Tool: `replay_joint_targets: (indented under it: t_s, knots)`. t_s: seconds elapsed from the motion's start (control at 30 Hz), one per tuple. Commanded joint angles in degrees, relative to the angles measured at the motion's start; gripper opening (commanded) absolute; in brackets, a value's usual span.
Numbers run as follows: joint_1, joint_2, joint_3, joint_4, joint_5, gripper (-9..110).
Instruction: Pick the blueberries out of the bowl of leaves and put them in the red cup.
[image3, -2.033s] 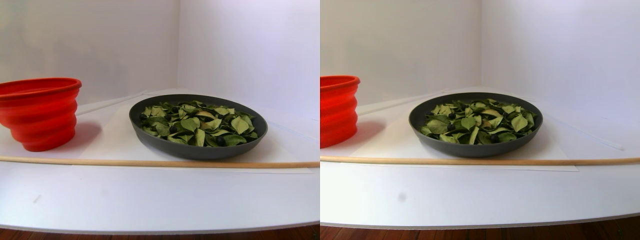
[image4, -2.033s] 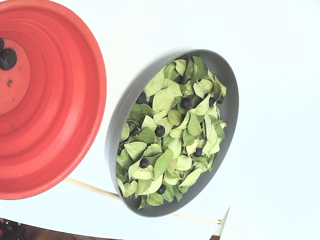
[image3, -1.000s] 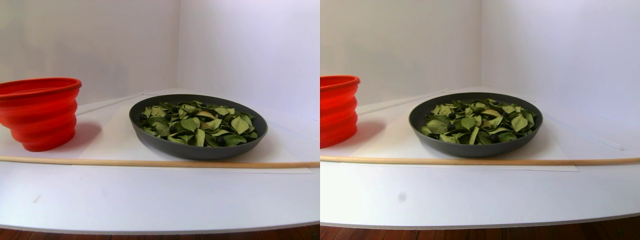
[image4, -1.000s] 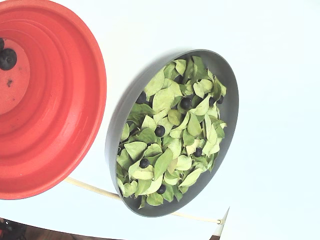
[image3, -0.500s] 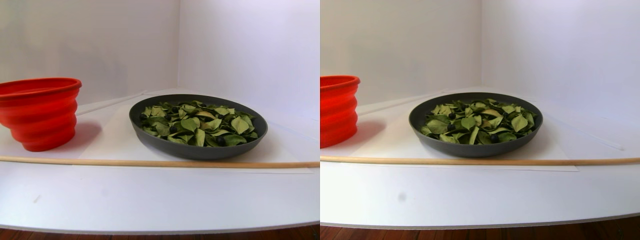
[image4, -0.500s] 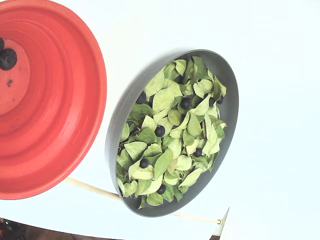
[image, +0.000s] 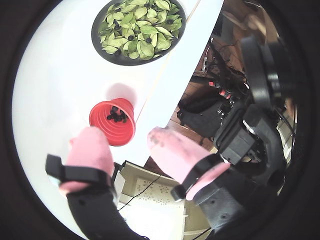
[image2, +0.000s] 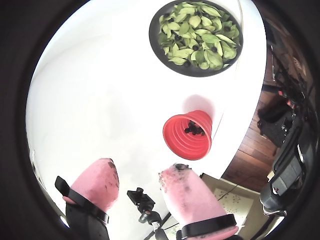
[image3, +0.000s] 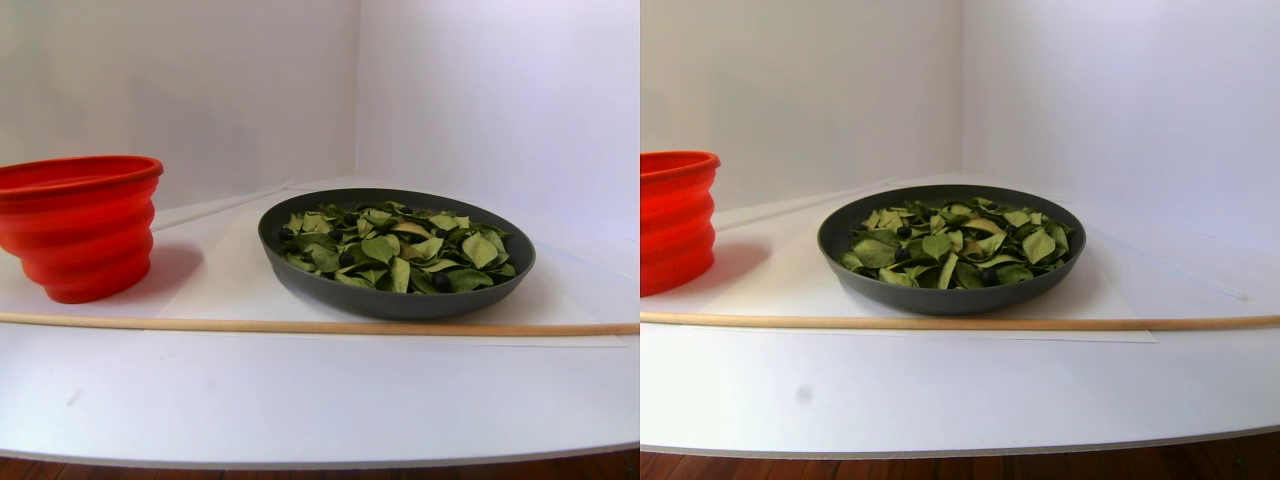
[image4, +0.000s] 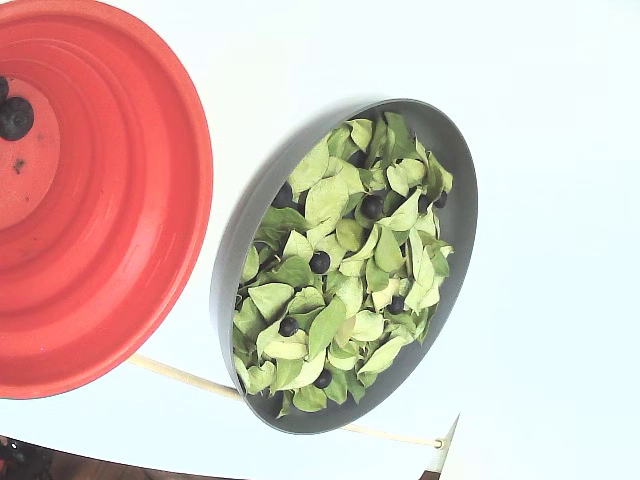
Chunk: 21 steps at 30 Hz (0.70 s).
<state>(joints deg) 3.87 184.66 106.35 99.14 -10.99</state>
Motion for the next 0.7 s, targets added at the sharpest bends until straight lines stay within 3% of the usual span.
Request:
replay_joint_targets:
  t_s: [0.0, 0.67]
  knots:
    - [0.1, -5.3, -8.0, -6.1, -2.8, 15]
    - [7.9, -15.2, 8.1, -20.8, -34.6, 17]
